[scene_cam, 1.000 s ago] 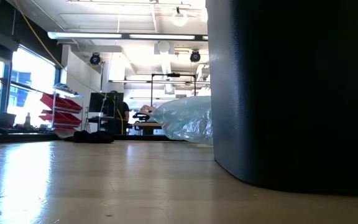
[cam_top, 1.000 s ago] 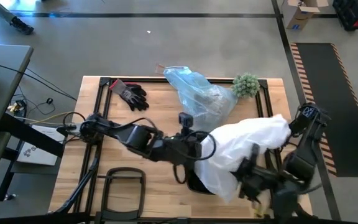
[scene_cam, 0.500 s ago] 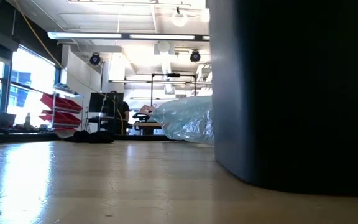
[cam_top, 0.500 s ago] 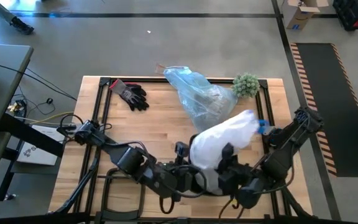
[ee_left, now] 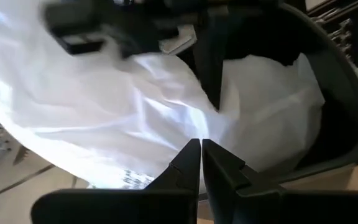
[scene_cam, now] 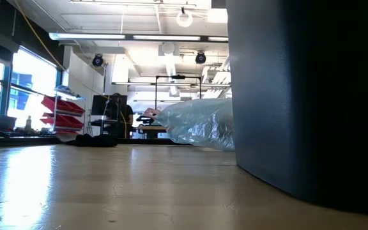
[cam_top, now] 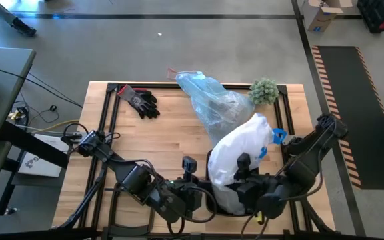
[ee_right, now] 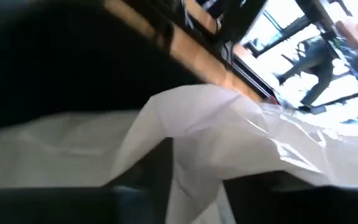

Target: Place trash/remove bag and relplace

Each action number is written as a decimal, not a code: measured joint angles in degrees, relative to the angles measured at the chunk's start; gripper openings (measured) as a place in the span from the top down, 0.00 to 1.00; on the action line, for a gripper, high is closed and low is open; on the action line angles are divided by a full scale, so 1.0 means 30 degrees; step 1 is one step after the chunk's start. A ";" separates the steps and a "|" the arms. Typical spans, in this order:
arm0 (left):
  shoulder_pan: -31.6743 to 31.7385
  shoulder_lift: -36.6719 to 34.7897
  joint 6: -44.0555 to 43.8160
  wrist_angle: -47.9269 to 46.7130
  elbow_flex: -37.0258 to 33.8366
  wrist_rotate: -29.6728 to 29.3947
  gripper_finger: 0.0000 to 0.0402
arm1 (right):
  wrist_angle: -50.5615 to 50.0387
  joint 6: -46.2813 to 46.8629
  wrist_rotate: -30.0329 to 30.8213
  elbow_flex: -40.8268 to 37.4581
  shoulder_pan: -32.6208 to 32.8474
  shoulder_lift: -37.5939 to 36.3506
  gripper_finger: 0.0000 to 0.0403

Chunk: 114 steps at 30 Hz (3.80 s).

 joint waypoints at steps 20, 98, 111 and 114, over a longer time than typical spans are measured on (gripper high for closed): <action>0.0246 0.0000 -0.2103 -0.0008 0.0000 0.2517 1.00 | -0.0193 0.7016 -1.1458 0.0910 -0.0780 0.0051 0.37; 0.3922 0.1683 -1.1474 -0.3674 -0.0339 1.2148 0.84 | -1.1312 1.9743 -0.4710 0.0994 0.4226 -0.0488 0.39; 0.5026 0.1683 -1.4348 -0.0789 -0.2769 1.5086 0.37 | -1.1079 2.0169 -0.4078 0.1002 0.4616 -0.0488 0.39; 0.5172 0.1683 -1.4809 -0.0681 -0.2776 1.4333 0.31 | -1.0811 2.0167 -0.3601 0.1002 0.4809 -0.0488 0.39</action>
